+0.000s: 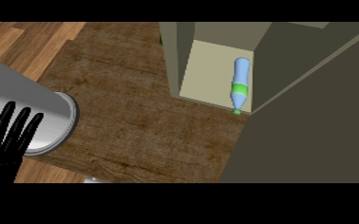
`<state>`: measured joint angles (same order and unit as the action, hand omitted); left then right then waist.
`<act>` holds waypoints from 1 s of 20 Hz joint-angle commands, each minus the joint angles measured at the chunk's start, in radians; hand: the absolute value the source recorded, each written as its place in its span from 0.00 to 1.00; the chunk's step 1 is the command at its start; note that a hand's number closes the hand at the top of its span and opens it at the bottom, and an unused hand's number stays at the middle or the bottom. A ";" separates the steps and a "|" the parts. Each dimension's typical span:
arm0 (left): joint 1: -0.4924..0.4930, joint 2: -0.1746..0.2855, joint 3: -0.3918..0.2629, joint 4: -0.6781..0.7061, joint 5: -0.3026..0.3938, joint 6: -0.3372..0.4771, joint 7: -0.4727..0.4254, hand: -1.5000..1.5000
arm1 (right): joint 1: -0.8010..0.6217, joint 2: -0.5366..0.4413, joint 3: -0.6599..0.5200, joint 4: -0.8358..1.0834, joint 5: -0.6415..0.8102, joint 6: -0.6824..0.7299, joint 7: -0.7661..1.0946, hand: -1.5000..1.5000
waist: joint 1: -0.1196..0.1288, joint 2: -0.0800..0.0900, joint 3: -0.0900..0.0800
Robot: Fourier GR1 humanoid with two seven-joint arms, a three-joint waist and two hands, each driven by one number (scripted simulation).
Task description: Pick up the bottled water, place it into the cabinet and close the cabinet
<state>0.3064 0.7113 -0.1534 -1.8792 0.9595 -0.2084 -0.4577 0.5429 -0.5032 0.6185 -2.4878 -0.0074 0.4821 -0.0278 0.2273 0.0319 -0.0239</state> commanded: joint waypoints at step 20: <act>-0.007 0.044 0.047 0.025 0.045 -0.061 0.019 0.00 | -0.223 0.040 0.070 0.008 -0.037 0.033 0.151 1.00 | 0.011 0.014 -0.005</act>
<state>0.3028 0.7523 -0.1076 -1.8485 0.9956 -0.2623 -0.4432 0.3627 -0.5360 0.6060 -2.4803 -0.0241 0.5548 0.0452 0.2388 0.0351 -0.0318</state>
